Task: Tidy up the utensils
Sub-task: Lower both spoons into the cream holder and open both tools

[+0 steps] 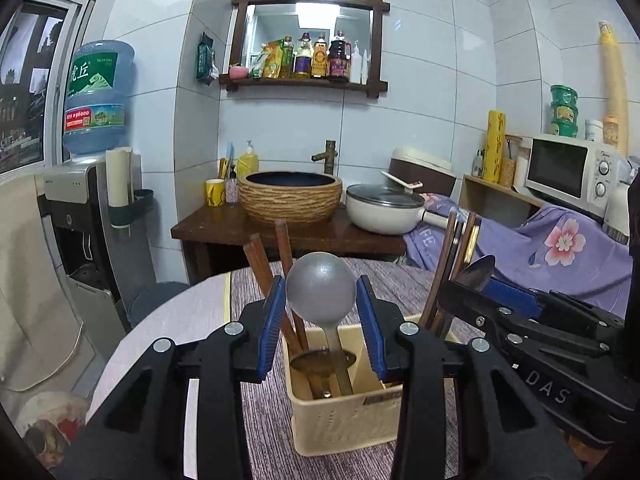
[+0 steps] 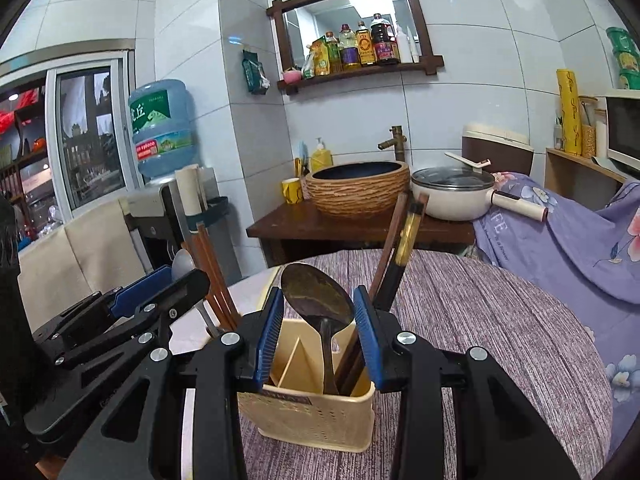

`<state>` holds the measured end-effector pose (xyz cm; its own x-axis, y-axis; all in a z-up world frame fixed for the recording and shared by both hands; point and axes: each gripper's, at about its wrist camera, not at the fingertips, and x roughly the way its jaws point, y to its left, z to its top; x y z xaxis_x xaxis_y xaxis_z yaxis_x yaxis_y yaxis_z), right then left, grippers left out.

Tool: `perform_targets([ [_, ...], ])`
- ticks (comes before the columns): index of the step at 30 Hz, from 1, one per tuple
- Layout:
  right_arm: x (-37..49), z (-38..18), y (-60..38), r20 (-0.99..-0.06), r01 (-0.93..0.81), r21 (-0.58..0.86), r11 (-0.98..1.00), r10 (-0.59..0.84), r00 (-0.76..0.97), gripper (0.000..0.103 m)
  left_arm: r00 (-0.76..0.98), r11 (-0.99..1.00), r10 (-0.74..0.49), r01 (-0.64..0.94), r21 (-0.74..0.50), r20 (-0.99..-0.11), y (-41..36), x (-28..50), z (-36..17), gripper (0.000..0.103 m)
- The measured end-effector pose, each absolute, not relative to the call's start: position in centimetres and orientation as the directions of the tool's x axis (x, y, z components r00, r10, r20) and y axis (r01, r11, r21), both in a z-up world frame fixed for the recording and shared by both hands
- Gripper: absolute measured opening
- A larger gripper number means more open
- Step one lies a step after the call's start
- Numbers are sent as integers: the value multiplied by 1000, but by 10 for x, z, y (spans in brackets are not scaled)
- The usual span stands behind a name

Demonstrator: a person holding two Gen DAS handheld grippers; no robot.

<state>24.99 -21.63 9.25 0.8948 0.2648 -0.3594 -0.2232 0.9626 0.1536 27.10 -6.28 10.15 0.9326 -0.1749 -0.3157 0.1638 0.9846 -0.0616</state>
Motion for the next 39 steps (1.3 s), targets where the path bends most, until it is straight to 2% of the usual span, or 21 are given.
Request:
perform_targets([
  [11,254,59,-218,-417,-189,143,971,232,879,36,911,986,-164,153,-60,-380,-61,275,63,37],
  [17,252,57,-215,-406,-191,114,975,221,887,36,912,987,-163,152,-60,-377,-59,272,59,38],
  [20,247,61,-218,-394,-186,117,976,218,893,37,918,987,-161,149,-59,-363,-55,265,64,47],
  [21,244,63,-220,-389,-187,123,975,221,894,38,922,988,-156,146,-55,-354,-54,261,66,56],
  [22,242,64,-222,-385,-188,128,974,224,896,41,929,989,-147,138,-49,-339,-51,255,70,65],
  [25,225,71,-228,-355,-192,127,973,226,907,56,947,991,-134,128,-39,-292,-43,233,78,77],
  [27,211,72,-231,-340,-191,116,975,220,914,61,955,992,-126,125,-21,-269,-40,218,81,86],
  [29,194,71,-233,-330,-201,106,974,226,917,75,963,993,-112,116,-1,-246,-35,200,80,95],
  [34,137,59,-237,-246,-218,47,975,222,944,96,957,993,-112,114,-7,-268,-20,162,64,97],
  [37,108,49,-238,-208,-223,25,974,223,952,97,943,995,-99,97,-23,-318,-13,146,49,97],
  [39,93,40,-237,-216,-241,11,970,238,947,97,932,995,-101,92,-42,-348,-10,136,37,97],
])
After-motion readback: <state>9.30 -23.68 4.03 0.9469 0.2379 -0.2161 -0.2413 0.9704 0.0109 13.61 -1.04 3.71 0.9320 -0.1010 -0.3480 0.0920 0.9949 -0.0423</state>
